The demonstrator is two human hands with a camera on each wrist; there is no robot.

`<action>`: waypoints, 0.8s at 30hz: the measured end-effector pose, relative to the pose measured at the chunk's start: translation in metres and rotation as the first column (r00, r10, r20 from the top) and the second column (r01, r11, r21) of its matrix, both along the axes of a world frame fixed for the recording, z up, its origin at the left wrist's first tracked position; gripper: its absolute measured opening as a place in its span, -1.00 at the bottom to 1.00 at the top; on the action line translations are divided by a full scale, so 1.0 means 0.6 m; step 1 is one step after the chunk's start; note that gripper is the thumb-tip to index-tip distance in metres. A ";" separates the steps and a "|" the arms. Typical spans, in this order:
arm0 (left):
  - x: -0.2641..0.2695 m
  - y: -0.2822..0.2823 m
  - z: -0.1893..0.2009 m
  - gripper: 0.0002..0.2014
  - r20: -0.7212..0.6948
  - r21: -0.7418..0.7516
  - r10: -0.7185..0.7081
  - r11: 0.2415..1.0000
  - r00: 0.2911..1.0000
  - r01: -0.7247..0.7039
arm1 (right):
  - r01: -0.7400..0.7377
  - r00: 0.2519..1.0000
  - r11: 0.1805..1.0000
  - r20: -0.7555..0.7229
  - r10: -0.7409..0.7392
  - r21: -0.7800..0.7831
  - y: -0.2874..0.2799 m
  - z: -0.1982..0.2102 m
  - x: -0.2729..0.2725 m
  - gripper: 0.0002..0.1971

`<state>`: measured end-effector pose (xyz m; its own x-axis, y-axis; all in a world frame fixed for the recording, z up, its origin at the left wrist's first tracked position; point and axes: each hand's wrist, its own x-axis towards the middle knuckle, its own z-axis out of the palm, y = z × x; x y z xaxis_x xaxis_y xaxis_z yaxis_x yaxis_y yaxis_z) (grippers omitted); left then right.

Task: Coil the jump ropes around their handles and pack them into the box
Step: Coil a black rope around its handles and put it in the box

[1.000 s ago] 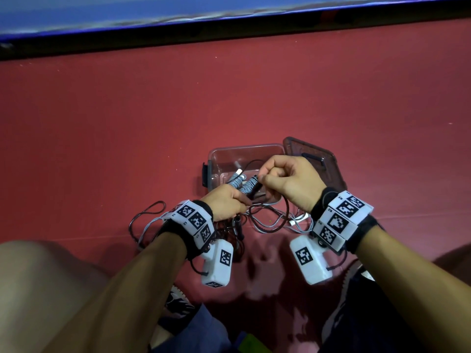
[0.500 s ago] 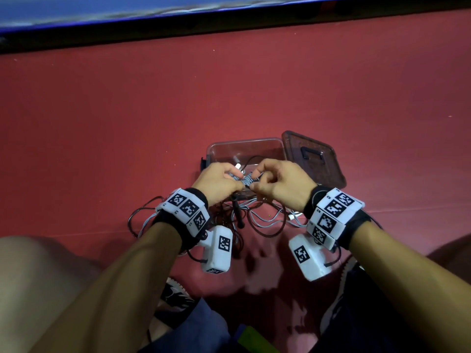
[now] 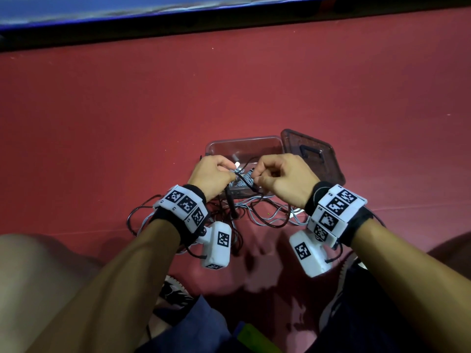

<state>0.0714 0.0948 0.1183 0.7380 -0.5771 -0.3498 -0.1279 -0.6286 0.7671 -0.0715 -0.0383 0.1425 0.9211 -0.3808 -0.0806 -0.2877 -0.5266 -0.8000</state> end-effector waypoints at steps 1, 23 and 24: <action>0.002 0.000 -0.002 -0.85 -0.005 0.008 0.000 1.000 1.000 0.000 | 0.002 1.000 1.000 0.005 -0.002 0.002 0.000 0.001 0.000 -0.85; -0.012 -0.004 0.010 -0.63 -0.256 -0.194 -0.122 0.978 0.959 0.073 | -0.078 0.996 0.997 -0.053 0.078 0.006 0.003 -0.019 0.001 -0.69; -0.013 -0.005 0.014 -0.61 -0.270 -0.208 -0.135 0.975 0.953 0.079 | -0.087 0.993 0.996 -0.075 0.086 -0.008 0.003 -0.018 0.000 -0.60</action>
<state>0.0637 0.0920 0.1265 0.5563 -0.7239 -0.4081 0.0517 -0.4600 0.8864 -0.0713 -0.0368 0.1320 0.9421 -0.3013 -0.1469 -0.2997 -0.5605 -0.7721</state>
